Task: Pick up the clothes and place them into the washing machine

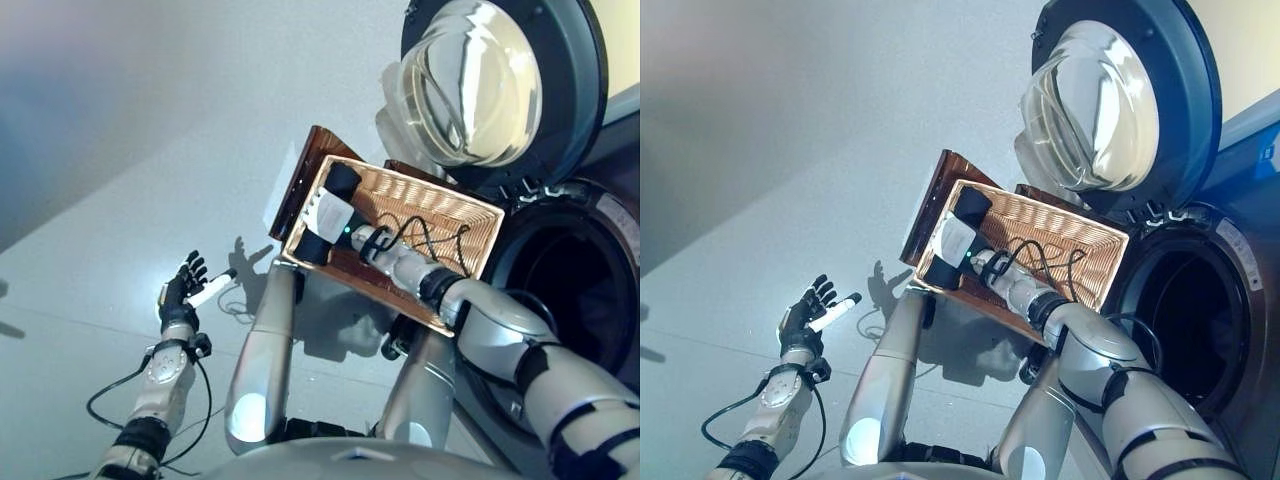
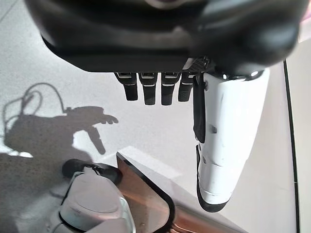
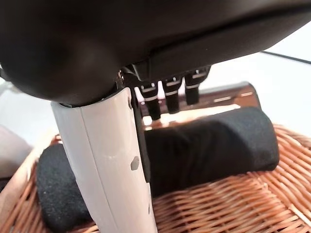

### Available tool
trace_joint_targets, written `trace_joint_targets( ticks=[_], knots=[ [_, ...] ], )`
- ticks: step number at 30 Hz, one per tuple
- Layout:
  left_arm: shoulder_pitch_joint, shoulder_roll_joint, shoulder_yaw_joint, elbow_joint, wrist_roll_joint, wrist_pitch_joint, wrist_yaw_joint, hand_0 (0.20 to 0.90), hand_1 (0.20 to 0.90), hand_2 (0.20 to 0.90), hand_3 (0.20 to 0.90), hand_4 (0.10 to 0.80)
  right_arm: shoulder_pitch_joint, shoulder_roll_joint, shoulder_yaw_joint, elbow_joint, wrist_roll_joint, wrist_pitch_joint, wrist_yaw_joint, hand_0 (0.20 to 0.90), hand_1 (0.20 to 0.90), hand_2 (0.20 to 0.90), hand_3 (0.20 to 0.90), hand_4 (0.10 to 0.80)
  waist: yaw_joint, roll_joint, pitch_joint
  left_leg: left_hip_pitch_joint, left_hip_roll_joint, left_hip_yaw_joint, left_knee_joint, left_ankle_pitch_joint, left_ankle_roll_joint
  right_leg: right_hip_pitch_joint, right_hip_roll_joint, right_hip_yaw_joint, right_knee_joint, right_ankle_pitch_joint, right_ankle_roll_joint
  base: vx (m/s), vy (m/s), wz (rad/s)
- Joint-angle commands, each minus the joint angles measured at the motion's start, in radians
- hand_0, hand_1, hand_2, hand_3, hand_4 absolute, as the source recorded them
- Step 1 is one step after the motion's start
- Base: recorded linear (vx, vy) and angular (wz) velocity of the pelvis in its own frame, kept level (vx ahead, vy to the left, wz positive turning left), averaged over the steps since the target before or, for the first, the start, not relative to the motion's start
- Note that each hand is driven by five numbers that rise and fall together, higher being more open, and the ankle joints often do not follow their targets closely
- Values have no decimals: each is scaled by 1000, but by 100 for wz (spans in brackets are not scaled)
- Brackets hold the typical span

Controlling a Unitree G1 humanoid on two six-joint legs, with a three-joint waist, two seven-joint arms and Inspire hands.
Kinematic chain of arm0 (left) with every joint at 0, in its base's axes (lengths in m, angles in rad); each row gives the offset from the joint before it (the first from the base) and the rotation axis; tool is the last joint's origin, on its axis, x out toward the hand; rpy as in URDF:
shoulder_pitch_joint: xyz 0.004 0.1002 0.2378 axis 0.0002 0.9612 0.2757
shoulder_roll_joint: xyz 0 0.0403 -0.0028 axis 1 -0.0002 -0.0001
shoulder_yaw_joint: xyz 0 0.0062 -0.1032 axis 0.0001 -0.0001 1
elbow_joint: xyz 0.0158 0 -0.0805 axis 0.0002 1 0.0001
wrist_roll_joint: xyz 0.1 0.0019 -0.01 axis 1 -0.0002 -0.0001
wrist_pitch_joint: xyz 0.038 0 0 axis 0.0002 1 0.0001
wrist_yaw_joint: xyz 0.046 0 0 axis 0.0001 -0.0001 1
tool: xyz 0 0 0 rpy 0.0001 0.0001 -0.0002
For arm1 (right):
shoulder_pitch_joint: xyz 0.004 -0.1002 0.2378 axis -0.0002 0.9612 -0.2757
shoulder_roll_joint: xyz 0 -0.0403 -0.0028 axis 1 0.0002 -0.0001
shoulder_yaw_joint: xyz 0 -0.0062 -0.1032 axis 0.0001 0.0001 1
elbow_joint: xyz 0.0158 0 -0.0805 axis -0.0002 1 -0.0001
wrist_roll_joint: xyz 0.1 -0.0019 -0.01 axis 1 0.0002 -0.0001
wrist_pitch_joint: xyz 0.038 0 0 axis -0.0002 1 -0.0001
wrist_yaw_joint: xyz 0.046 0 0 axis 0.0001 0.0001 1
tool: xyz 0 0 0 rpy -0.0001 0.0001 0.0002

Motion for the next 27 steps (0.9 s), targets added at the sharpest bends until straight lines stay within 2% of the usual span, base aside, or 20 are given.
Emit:
trace_joint_targets(
  ticks=[1, 27],
  knots=[
    [30, 73, 47, -43, 0, -67, -2, 900, 900, 900, 900, 800, -111, -22, -60, -21, -7, 14, -48, 200, 200, 200, 200, 300, 11, 17, -2, -37, 46, -25, 181, -189, -31, -71, -33, 105, -131, 217, -17, 0, 0, 0],
    [25, 77, 47, -55, -1, -71, 4, 900, 900, 900, 900, 800, -113, -19, -67, -27, 4, 23, -54, 200, 200, 200, 200, 300, -1, 14, -1, -45, 48, -22, 192, -193, -30, -86, -32, 112, -116, 212, -16, 0, 0, 0]
  ],
)
